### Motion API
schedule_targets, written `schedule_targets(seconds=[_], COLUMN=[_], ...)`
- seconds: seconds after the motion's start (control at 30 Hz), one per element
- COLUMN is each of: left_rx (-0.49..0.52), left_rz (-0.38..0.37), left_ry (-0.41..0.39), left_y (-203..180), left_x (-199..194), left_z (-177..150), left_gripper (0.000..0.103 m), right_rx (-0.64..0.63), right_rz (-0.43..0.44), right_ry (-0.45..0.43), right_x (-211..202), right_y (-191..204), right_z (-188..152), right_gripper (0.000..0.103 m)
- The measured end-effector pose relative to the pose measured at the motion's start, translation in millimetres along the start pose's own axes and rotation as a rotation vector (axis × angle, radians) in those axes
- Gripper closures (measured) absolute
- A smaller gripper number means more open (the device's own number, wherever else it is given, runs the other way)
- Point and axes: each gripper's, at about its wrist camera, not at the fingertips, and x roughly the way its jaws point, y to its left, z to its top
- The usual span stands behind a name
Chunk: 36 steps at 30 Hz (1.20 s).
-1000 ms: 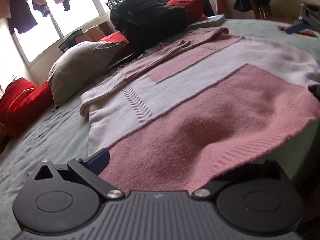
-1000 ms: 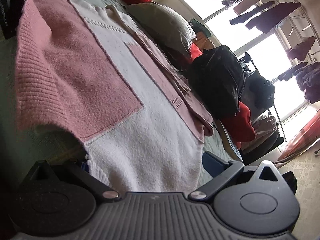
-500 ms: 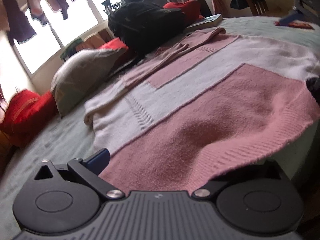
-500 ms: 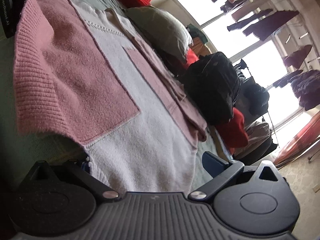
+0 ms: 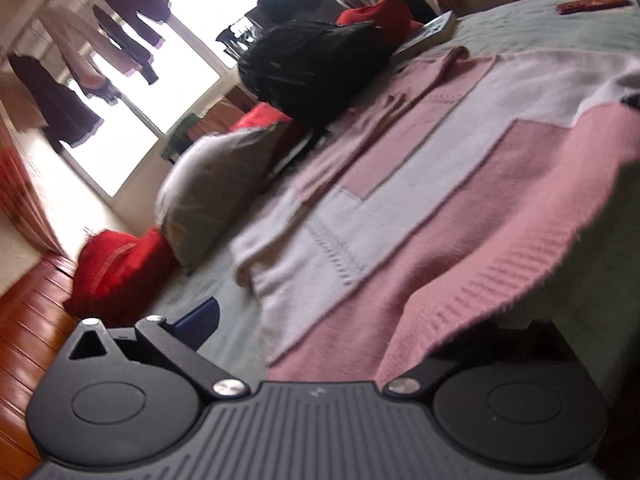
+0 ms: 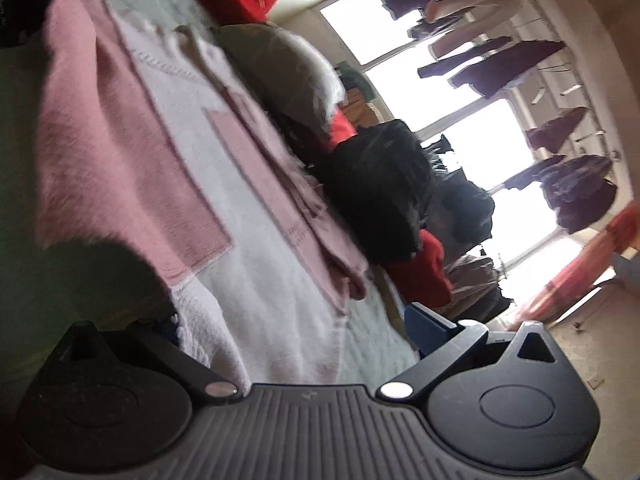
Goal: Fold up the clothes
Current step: 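Carry the held hem with both grippers over the sweater body toward the collar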
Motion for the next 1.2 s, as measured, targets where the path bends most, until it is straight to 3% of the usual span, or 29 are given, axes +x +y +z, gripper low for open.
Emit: schedule_targets(seconds=[0.23, 0.5, 0.7, 1.2], left_rx=[-0.002, 0.007, 0.02, 0.057], left_rz=[0.089, 0.104, 0.072, 0.098], left_ry=[-0.062, -0.055, -0.046, -0.07], left_y=[-3, 4, 16, 51], left_x=[-3, 6, 23, 98], left_z=[1, 6, 15, 53], left_gripper=[0.0, 0.0, 0.0, 0.0], right_rx=[0.025, 0.02, 0.0, -0.034], right_rz=[-0.065, -0.102, -0.094, -0.128], right_ry=[-0.024, -0.038, -0.048, -0.066], right_x=[4, 14, 30, 111], right_y=[-3, -8, -17, -43], right_z=[3, 7, 16, 47], right_gripper=[0.0, 0.0, 0.0, 0.0])
